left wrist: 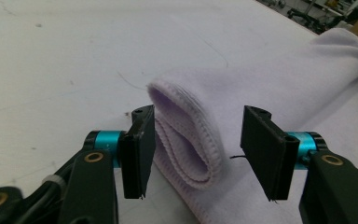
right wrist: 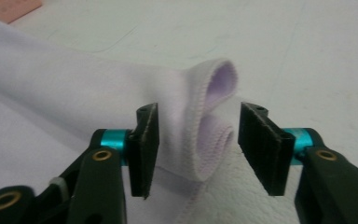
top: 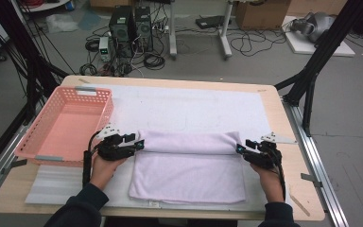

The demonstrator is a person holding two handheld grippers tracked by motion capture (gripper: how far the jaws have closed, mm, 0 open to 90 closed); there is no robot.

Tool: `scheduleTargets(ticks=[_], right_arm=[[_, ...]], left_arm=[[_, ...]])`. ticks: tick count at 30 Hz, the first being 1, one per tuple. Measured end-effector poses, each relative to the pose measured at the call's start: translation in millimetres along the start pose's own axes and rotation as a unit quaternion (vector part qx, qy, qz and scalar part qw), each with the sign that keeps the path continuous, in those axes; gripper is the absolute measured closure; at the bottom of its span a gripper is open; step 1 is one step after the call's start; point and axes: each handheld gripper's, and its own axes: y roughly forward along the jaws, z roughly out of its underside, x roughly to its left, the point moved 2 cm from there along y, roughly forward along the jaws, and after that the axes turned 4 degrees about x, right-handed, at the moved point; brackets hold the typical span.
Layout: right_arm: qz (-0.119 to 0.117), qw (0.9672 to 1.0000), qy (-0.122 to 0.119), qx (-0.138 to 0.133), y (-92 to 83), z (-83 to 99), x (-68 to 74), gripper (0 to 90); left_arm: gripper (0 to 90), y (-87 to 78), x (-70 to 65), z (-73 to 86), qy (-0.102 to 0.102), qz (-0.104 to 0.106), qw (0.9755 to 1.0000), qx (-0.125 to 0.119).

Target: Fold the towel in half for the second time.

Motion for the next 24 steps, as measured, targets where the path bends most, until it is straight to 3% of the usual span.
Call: scheduleTargets(ticks=[7,10,14,18,20,24], right_arm=[[0.008,0.9999,0.009,-0.003,-0.2,-0.9,-7.1,39.9],[0.013,0.9999,0.009,-0.002,1.7,-4.4,-4.1,39.8],[0.021,0.9998,-0.001,0.001,4.2,-9.9,0.7,34.7],[0.024,0.9996,0.009,-0.010,10.3,-21.1,2.1,25.9],[0.022,0.9997,0.010,-0.001,16.6,-28.6,2.6,22.9],[0.031,0.9984,-0.014,0.044,35.3,-46.8,2.7,20.1]], left_arm=[[37.0,4.3,7.4,-2.8,-0.018,-0.008,0.9998,-0.004],[35.0,7.9,8.1,-5.0,-0.040,-0.003,0.9992,-0.007],[31.7,12.3,6.7,-7.7,-0.016,-0.023,0.9996,0.000],[32.2,16.1,8.9,-14.3,-0.021,-0.024,0.9995,-0.002],[31.9,20.0,9.9,-20.0,-0.025,-0.029,0.9993,0.003],[32.0,33.9,13.4,-28.8,-0.030,-0.030,0.9988,0.024]])
